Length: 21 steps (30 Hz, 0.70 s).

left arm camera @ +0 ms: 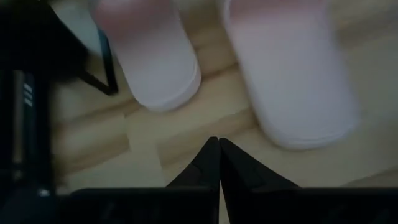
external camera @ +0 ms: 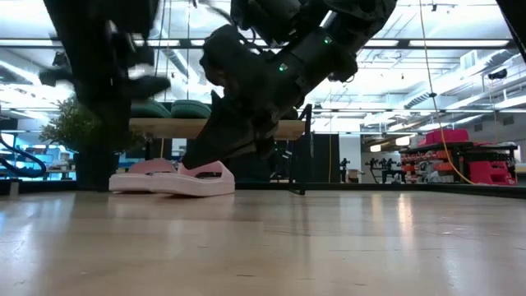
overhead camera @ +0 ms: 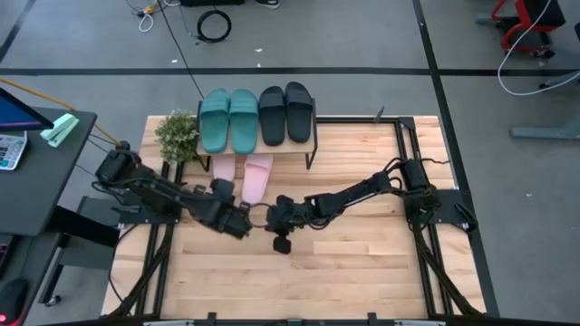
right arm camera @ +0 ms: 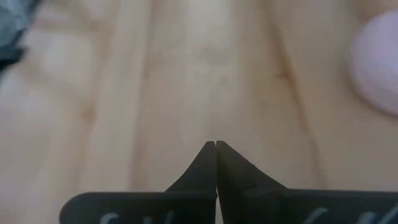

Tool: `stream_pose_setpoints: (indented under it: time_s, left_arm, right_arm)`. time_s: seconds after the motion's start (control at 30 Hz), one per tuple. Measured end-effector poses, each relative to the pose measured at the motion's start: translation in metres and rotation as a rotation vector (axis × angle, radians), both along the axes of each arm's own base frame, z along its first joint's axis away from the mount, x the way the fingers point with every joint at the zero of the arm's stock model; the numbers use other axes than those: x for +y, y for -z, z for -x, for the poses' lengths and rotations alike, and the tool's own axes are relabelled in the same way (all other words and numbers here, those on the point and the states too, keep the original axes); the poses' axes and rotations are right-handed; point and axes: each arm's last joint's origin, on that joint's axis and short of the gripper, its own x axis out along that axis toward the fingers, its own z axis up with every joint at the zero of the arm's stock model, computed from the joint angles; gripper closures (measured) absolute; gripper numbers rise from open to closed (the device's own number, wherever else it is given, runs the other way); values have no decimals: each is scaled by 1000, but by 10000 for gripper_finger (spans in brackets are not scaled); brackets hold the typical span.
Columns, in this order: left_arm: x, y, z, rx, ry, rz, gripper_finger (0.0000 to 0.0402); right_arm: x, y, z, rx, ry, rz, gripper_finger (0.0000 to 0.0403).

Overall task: Pick and place slides into the shelf
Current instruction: Adjust the pink slides under the shelf

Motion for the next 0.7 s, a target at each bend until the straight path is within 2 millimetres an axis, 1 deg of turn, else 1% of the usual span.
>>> stream_pose_setpoints:
  time_s: [0.07, 0.13, 0.27, 0.37, 0.43, 0.53, 0.63, 0.7]
  left_arm:
    - [-11, -16, 1, -25, 17, -51, 396]
    - [-22, -31, 4, -61, 36, -111, 397]
    - [-39, -59, 10, -160, 91, -245, 389]
    - [-47, -74, 14, -233, 144, -346, 384]
    - [-50, -80, 14, -268, 171, -377, 384]
    - [-51, -84, 13, -278, 206, -417, 390]
    - [-49, -86, 11, -281, 220, -450, 397]
    - [-48, -86, 11, -286, 221, -462, 397]
  right_arm:
    - [-4, -1, -1, -19, 79, 22, 402]
    - [-13, -4, -4, -50, 136, 6, 402]
    - [-32, -4, -7, -60, 193, -9, 402]
    - [-41, -1, -8, -50, 223, -37, 402]
    - [-41, 4, -8, -27, 204, -53, 402]
    - [-35, 18, -11, -26, 183, -58, 402]
    - [-31, 33, -15, -62, 158, -45, 402]
    - [-32, 34, -17, -80, 161, -46, 403]
